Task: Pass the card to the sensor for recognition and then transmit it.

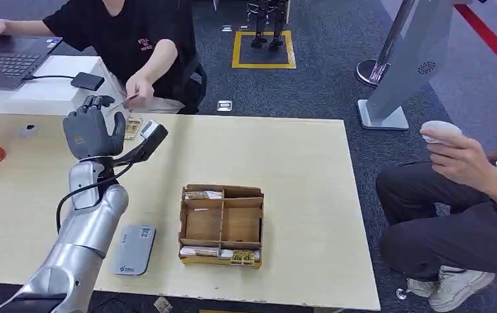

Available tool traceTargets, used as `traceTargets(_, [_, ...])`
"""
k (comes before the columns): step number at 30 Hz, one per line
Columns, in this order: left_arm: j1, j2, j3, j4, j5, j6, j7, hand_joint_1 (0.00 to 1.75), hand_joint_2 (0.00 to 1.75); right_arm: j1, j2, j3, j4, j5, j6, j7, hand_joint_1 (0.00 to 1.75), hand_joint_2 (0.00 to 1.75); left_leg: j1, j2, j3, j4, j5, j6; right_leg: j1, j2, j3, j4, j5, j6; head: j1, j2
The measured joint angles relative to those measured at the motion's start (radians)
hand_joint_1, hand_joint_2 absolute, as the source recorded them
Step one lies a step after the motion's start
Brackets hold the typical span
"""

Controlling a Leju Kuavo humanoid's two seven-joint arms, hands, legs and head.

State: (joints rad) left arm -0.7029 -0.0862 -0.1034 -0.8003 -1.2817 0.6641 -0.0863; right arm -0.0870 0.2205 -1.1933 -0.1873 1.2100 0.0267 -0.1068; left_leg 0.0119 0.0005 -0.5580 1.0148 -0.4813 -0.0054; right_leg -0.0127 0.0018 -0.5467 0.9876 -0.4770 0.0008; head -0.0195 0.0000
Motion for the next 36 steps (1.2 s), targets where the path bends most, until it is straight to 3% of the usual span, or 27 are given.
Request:
traceTargets(5, [0.050, -0.048, 0.007, -0.003, 0.140, 0.000, -0.118, 0.00, 1.75, 0.001, 0.000, 0.000, 0.000, -0.017, -0.003, -0.005, 0.00, 0.00, 0.000, 0.000, 0.000, 0.000, 0.000, 0.000, 0.000, 0.000, 0.000, 0.000, 0.000, 0.000, 0.000, 0.000])
traceTargets(9, [0.105, -0.094, 0.005, -0.030, 0.408, 0.000, -0.227, 0.00, 1.75, 0.002, 0.000, -0.002, 0.001, -0.038, -0.014, -0.007, 0.00, 0.00, -0.001, 0.000, 0.000, 0.000, 0.000, 0.000, 0.000, 0.000, 0.000, 0.000, 0.000, 0.000, 0.000, 0.000])
traceTargets(12, [0.167, -0.105, -0.051, -0.107, 0.692, -0.002, -0.242, 0.00, 1.75, 0.007, 0.000, -0.010, 0.001, -0.055, -0.025, -0.014, 0.00, 0.00, -0.001, 0.000, 0.000, 0.000, 0.000, 0.000, 0.000, 0.001, -0.001, 0.000, 0.000, 0.000, 0.000, 0.000])
traceTargets(13, [0.189, -0.104, -0.075, -0.137, 0.739, -0.002, -0.241, 0.00, 0.00, 0.010, 0.000, -0.013, 0.001, -0.060, -0.026, -0.015, 0.00, 0.00, 0.000, -0.001, -0.001, 0.000, 0.000, 0.000, 0.000, -0.001, -0.001, 0.000, 0.000, 0.000, 0.000, 0.000])
traceTargets(16, [0.242, -0.099, -0.151, -0.226, 0.942, -0.045, -0.257, 0.00, 0.00, 0.013, 0.000, -0.020, 0.001, -0.071, -0.033, -0.020, 0.00, 0.00, 0.000, -0.001, -0.001, 0.000, 0.000, 0.000, 0.000, -0.001, -0.001, 0.000, 0.000, 0.000, 0.000, 0.000])
traceTargets(20, [0.310, -0.083, -0.227, -0.360, 1.276, -0.189, -0.265, 0.00, 0.00, 0.021, 0.000, -0.031, 0.001, -0.081, -0.044, -0.024, 0.00, 0.00, 0.000, -0.001, -0.002, 0.000, 0.000, 0.000, 0.000, -0.001, -0.001, 0.000, 0.000, 0.000, 0.000, 0.000])
traceTargets(24, [0.377, -0.053, -0.291, -0.516, 1.514, -0.302, -0.259, 0.00, 0.00, 0.027, 0.002, -0.036, 0.000, -0.092, -0.048, -0.027, 0.00, 0.00, 0.000, 0.000, -0.002, 0.000, 0.000, 0.000, 0.000, -0.001, -0.001, 0.000, 0.000, 0.000, 0.000, 0.000])
traceTargets(32, [0.510, -0.003, -0.402, -0.794, 1.818, -0.552, -0.256, 0.00, 0.00, 0.033, 0.007, -0.051, -0.006, -0.108, -0.038, -0.034, 0.00, 0.00, -0.001, 0.000, -0.002, 0.000, -0.001, 0.001, 0.000, -0.001, -0.002, -0.001, 0.000, 0.000, 0.000, 0.000])
traceTargets(36, [0.568, 0.009, -0.432, -0.884, 1.857, -0.586, -0.270, 0.00, 0.00, 0.036, 0.013, -0.059, -0.013, -0.124, -0.038, -0.035, 0.00, 0.00, 0.000, 0.000, -0.002, 0.000, -0.001, 0.001, 0.000, -0.001, -0.002, -0.001, 0.000, 0.000, 0.000, 0.000])
